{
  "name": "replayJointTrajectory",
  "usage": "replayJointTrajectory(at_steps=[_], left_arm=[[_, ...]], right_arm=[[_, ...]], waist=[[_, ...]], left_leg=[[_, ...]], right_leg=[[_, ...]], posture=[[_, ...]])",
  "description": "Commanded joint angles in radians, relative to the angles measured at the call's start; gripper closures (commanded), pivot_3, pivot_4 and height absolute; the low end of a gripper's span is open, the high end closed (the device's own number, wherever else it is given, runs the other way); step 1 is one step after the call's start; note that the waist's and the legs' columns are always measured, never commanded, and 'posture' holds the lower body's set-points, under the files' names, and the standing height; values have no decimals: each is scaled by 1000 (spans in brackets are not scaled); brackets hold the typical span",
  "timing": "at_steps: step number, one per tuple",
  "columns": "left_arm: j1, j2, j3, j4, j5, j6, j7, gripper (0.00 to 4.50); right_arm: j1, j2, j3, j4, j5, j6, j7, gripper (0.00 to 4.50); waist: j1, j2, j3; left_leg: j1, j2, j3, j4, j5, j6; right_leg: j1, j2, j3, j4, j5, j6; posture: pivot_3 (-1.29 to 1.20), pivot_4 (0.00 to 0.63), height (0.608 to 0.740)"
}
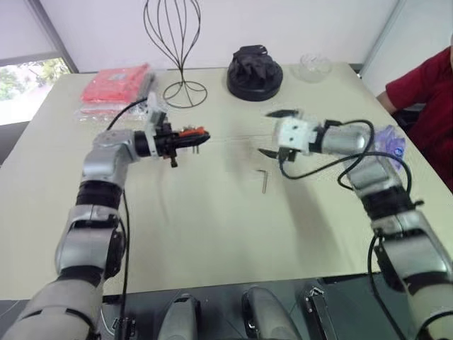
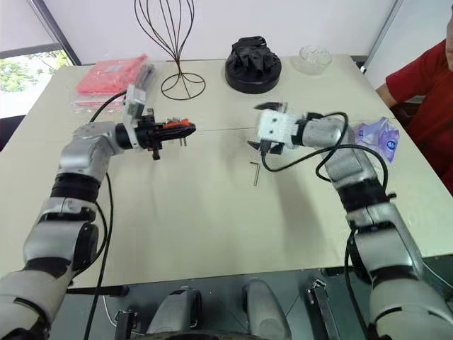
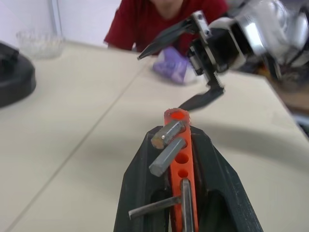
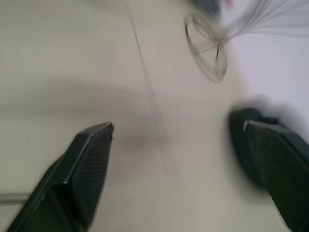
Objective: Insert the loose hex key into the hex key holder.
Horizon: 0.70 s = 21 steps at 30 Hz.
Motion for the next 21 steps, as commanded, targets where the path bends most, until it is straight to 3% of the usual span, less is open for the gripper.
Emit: replayJointTrajectory(at_steps=[1, 4, 6, 13, 21], left_arm=[[63, 19, 6, -195, -31, 33, 31, 4500], [186, 24, -2, -366, -19, 36, 88, 4500], [255, 27, -9, -467, -18, 55, 128, 4500], [396, 19, -14, -661, -54, 128, 247, 4500], [468, 2, -27, -727, -71, 137, 325, 4500]], right_arm=[[22, 47, -94, -319, 164, 610, -28, 35], [89, 110, -123, -476, 233, 992, -100, 35], [107, 141, -117, -500, 236, 1088, -153, 35], [96, 170, -69, -353, 207, 1110, -286, 35], [82, 187, -23, -229, 205, 1086, -347, 35]], waist=[[2, 0, 0], [13, 1, -2], [19, 1, -2], [40, 1, -2], [38, 0, -2]], left_leg=[[0, 0, 0, 0, 0, 0], [1, 0, -1, 0, -3, 5], [1, -1, -1, -1, -4, 6], [0, -4, 1, 1, -4, 6], [1, -4, 2, 1, -4, 7]], right_leg=[[0, 0, 0, 0, 0, 0], [0, 0, 0, 0, 0, 0], [1, 0, 0, -1, 0, 0], [1, 0, 0, -2, 0, 0], [2, 2, 0, -2, 0, 0]], posture=[[0, 150, 740], [0, 150, 740], [0, 150, 740], [0, 150, 740], [0, 150, 740]])
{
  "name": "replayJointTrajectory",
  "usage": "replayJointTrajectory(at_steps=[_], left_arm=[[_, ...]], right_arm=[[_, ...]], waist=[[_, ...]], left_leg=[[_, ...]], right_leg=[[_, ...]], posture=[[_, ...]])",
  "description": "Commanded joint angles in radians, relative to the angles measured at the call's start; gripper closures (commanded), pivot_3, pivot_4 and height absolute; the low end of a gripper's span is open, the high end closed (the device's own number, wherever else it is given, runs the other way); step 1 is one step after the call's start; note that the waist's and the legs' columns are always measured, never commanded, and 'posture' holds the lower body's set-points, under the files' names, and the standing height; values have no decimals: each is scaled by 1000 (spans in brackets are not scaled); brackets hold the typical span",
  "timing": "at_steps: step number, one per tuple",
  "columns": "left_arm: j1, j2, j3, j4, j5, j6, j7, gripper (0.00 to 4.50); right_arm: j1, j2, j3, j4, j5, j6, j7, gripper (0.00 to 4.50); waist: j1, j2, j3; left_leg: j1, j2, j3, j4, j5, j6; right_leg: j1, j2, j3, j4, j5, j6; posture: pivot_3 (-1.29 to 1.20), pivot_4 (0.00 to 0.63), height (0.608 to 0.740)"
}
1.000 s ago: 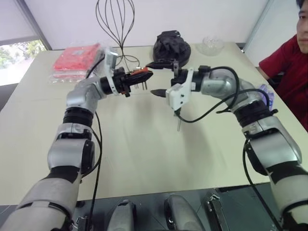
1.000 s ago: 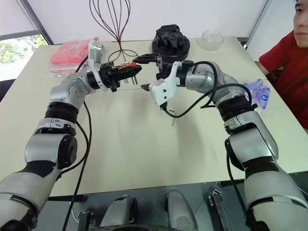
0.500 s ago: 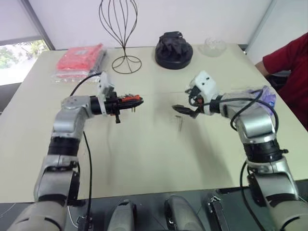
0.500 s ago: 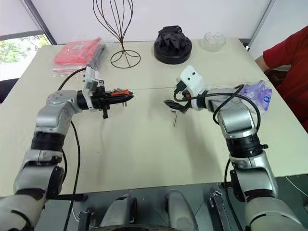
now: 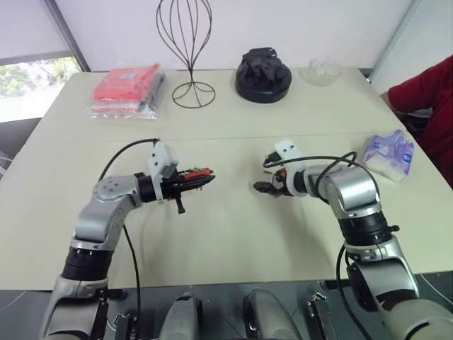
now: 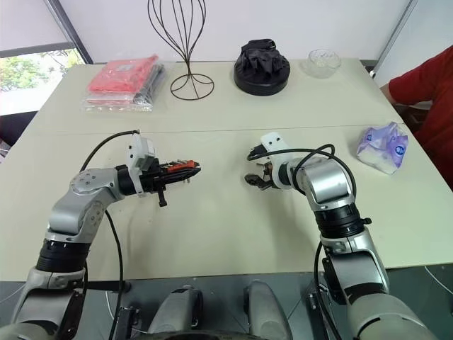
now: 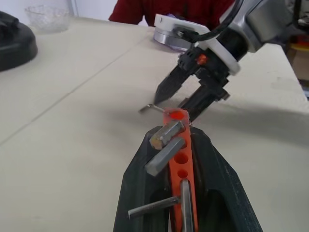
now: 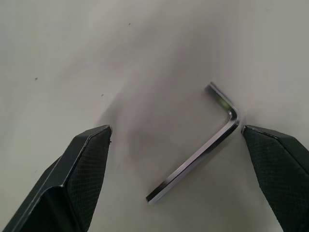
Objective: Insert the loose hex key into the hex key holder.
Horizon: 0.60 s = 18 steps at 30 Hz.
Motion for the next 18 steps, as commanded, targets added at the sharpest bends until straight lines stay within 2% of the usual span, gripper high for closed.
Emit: replayJointTrajectory(at_steps=[1, 4, 11, 15, 17, 18], left_arm=[[11, -2, 2, -55, -21, -3, 27, 4500], [25, -8, -8, -63, -17, -11, 42, 4500], [36, -13, -18, -61, -13, -33, 62, 4500], [30, -16, -28, -39, -6, -52, 67, 4500], [18, -13, -29, -20, -5, -59, 62, 4500], [3, -9, -29, -2, -6, -61, 53, 4500]], right_arm=[[6, 4, 32, 66, -12, -3, -28, 35], [25, 2, 63, 114, -19, -20, -36, 854], [89, -32, 103, 75, -1, 43, -21, 4460], [104, -30, 110, 69, 5, 34, -22, 4460], [80, -9, 89, 98, -13, -42, -41, 4460], [43, 22, 39, 133, -13, -119, -65, 4460]], waist=[[0, -1, -1], [-1, -3, -3], [2, -5, -10], [5, -7, -14], [4, -8, -16], [2, -9, -17]], left_leg=[[0, 0, 0, 0, 0, 0], [1, 0, 0, 0, 0, 0], [2, 1, -1, 0, -1, 2], [2, 1, -1, 0, -2, 3], [2, 1, -1, 0, -2, 3], [2, 1, -1, 0, -2, 4]], right_leg=[[0, 0, 0, 0, 0, 0], [1, 0, 0, 0, 0, 0], [2, 1, 0, 0, 0, 0], [3, 1, -1, -2, 0, 0], [4, 1, -1, -3, 0, 0], [4, 1, -1, -3, 0, 0]], posture=[[0, 150, 740], [0, 150, 740], [0, 150, 740], [0, 150, 740], [0, 150, 740], [0, 150, 740]])
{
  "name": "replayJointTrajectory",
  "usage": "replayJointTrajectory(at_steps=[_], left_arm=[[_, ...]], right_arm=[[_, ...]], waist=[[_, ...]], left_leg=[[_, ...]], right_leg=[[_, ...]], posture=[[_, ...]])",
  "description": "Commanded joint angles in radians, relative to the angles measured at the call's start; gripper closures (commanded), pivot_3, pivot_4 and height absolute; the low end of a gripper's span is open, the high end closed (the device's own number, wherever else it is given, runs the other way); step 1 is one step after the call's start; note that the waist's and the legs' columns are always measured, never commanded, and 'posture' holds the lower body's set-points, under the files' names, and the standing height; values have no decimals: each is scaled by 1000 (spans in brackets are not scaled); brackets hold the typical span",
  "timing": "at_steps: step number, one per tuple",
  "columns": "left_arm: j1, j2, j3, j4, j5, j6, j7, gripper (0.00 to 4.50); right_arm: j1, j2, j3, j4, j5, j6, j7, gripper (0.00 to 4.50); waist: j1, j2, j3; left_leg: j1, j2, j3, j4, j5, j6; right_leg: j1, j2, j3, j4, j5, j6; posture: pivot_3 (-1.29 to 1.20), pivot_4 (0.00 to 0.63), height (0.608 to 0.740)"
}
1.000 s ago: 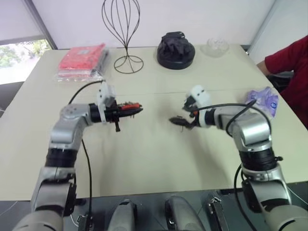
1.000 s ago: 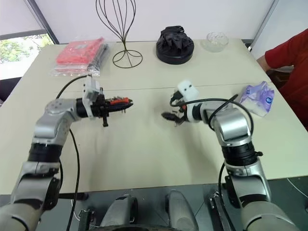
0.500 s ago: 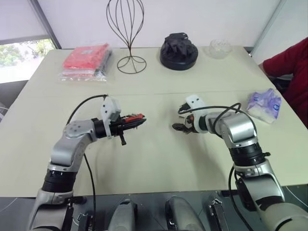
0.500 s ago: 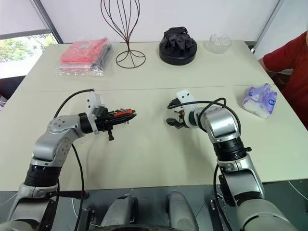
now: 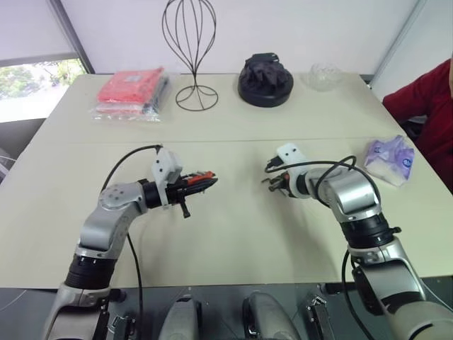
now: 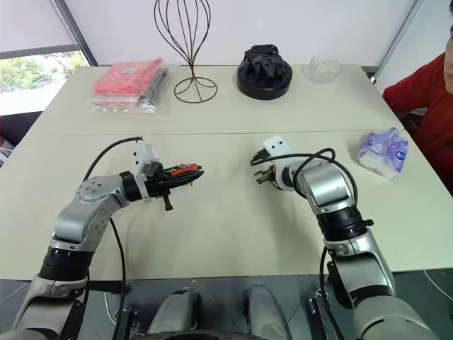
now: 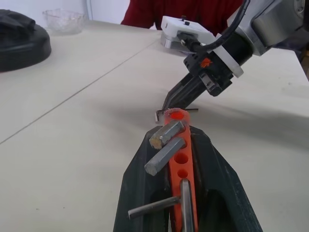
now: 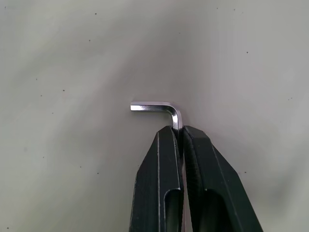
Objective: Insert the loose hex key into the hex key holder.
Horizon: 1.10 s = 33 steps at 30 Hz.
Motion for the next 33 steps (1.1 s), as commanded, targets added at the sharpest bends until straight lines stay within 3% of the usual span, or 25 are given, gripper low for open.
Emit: replayJointTrajectory(at_steps=[1, 5, 8, 13, 16, 24, 33], left_arm=[[-52, 10, 7, 31, -9, -29, -20, 4500], [-163, 21, 48, 135, -87, 43, -79, 4500], [-255, 62, 44, 236, -106, 70, -167, 4500], [-458, 71, 2, 451, -92, 72, -299, 4500], [-547, 53, 0, 554, -90, 78, -352, 4500], [-684, -22, -15, 712, -43, 22, -434, 4500], [-732, -90, 6, 777, -19, -29, -441, 4500]], right_arm=[[-29, 80, -54, 139, 7, -146, -42, 4460], [-181, 107, -164, 212, 23, -486, -23, 4460], [-195, 18, -58, 201, -72, -787, 89, 4460], [-247, 178, -320, 77, 264, -709, 75, 4460], [-259, 246, -393, -7, 401, -631, 39, 4460], [-235, 304, -394, -154, 538, -554, -48, 4460], [-192, 292, -333, -201, 552, -555, -57, 4460]], waist=[[-7, -2, -1], [-27, 5, 4], [-27, 9, 7], [-28, 9, 7], [-25, 9, 7], [-26, 9, 7], [-27, 9, 7]], left_leg=[[1, 0, 0, 0, 0, 0], [0, 0, 1, 0, 0, 0], [-4, 0, 1, 0, 0, 0], [-4, 1, 0, -2, -1, 2], [-4, 0, 0, -1, 0, 1], [-4, 0, 0, -1, 0, 1], [-4, 0, 0, -1, 0, 1]], right_leg=[[1, 1, 0, 0, 0, 0], [-1, 2, 1, 0, 0, 0], [-6, 2, 1, 2, 0, 0], [-6, 2, 0, 2, 0, 0], [-6, 1, 0, 2, 0, 0], [-6, 1, 0, 2, 0, 0], [-6, 1, 0, 2, 0, 0]], posture=[[0, 150, 740], [0, 150, 740], [0, 150, 740], [0, 150, 740], [0, 150, 740], [0, 150, 740], [0, 150, 740]])
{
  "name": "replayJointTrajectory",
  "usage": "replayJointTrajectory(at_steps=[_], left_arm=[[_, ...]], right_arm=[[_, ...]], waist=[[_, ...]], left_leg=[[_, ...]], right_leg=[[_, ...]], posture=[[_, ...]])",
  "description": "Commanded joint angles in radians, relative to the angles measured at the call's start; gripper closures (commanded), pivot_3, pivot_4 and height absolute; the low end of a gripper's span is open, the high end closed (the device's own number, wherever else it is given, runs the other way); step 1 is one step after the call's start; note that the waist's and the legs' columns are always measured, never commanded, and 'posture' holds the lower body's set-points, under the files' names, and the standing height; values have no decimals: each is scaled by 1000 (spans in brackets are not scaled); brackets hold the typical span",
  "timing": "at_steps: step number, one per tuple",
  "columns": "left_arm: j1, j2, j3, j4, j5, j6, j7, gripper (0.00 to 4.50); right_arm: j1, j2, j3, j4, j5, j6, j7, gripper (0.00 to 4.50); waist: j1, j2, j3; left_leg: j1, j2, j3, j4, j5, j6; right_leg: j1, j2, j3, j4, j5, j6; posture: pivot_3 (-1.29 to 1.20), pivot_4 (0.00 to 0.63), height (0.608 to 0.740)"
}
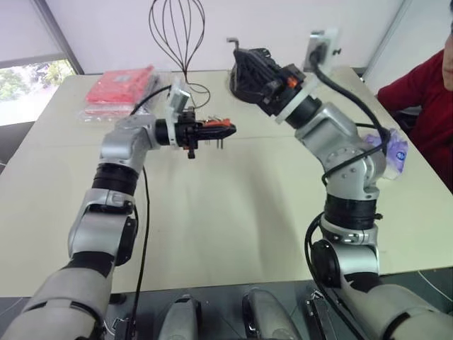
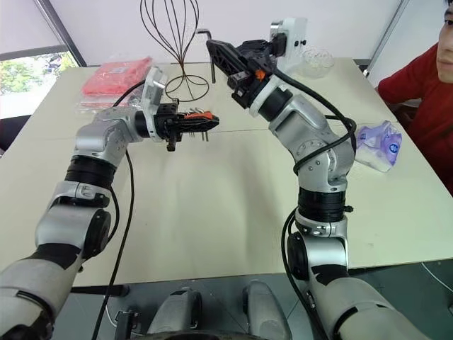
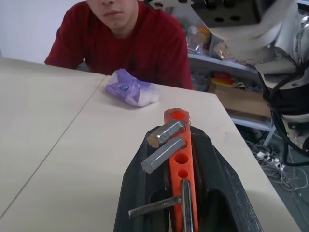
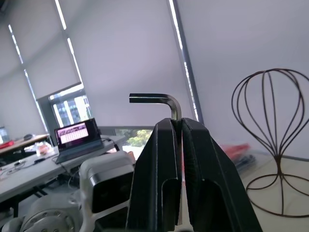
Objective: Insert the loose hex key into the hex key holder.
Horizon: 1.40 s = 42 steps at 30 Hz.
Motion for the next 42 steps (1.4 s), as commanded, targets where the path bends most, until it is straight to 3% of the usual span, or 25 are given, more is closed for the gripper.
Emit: replayJointTrajectory(at_steps=[1, 42], left_arm=[[-37, -11, 19, 6, 4, -38, -1, 4500], [-33, -31, 70, -2, -12, -44, 44, 4500]], right_arm=[[-1, -6, 13, -42, 12, -14, 2, 4460], [59, -23, 73, 17, -56, -97, 19, 4460]], waist=[[0, 0, 0], [1, 0, 0]], left_leg=[[0, 0, 0, 0, 0, 0], [0, 0, 0, 0, 0, 0]], right_leg=[[0, 0, 0, 0, 0, 0], [0, 0, 0, 0, 0, 0]], posture=[[0, 150, 740], [0, 150, 740]])
